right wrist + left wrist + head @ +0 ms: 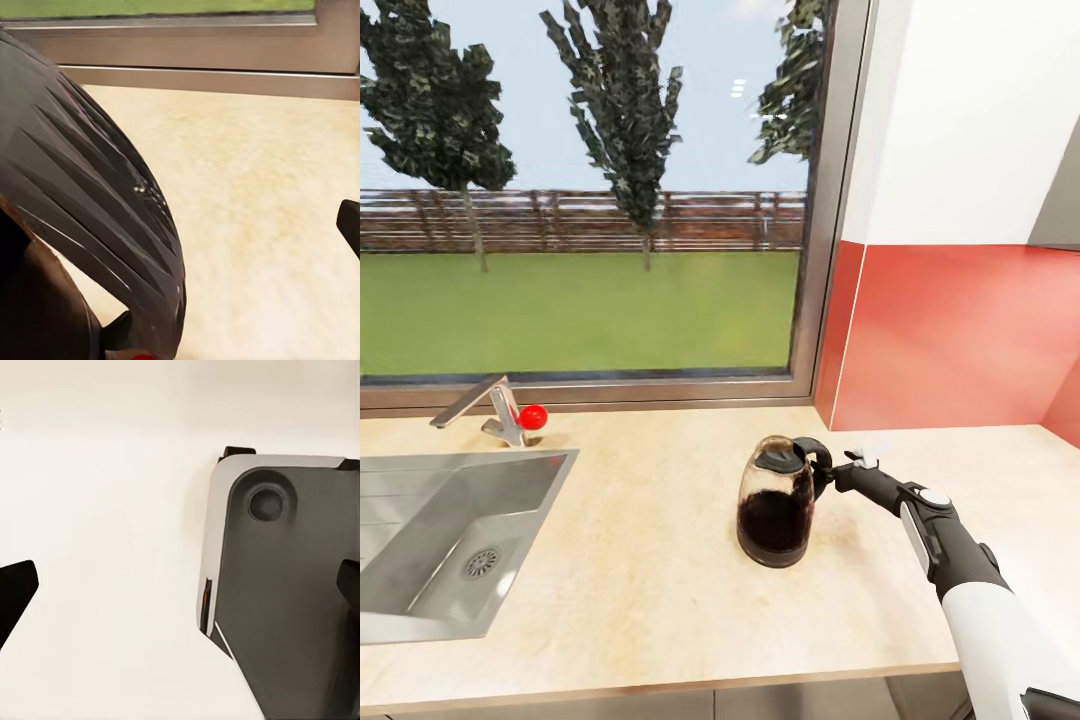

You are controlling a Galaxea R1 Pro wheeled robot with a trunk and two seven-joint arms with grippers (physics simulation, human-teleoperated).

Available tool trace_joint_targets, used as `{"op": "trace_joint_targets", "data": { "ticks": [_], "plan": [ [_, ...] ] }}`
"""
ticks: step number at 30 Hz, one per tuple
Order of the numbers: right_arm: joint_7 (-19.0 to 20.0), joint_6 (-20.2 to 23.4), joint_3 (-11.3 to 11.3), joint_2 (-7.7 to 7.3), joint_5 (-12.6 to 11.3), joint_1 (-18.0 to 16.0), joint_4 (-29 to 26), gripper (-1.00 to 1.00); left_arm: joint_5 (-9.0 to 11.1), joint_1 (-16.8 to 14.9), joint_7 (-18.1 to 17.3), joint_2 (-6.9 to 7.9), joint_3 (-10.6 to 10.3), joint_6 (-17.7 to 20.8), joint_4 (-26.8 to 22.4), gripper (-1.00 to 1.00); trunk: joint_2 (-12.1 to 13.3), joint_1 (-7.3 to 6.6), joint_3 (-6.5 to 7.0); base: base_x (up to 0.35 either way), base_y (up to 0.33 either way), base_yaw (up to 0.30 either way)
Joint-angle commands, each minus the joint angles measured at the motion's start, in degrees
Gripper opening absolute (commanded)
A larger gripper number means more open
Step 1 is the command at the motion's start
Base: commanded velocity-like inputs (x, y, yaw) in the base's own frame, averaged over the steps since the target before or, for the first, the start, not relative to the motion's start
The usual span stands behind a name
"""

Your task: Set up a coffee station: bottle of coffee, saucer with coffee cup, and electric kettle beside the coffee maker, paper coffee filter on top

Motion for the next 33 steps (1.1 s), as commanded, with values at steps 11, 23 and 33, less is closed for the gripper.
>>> {"op": "trace_joint_targets", "data": {
  "ticks": [11,23,33],
  "plan": [
    [0.4,0.3,-0.2,0.09,0.3,-0.1,-0.1,1.00,-0.5,0.0,-0.2,-0.04,0.5,-0.2,0.1,1.00,-0.1,0.04,-0.13,0.093,0.046,0.000],
    [0.4,0.3,-0.2,0.14,0.3,-0.1,-0.1,1.00,-0.5,0.0,-0.2,-0.11,0.5,-0.2,0.1,1.00,-0.1,0.04,-0.13,0.013,0.001,0.000],
    [0.4,0.4,-0.2,0.07,0.3,-0.1,-0.1,-1.00,-0.5,0.0,-0.2,-0.04,0.5,-0.2,0.1,1.00,-0.1,0.04,-0.13,0.000,0.000,0.000]
  ]
}}
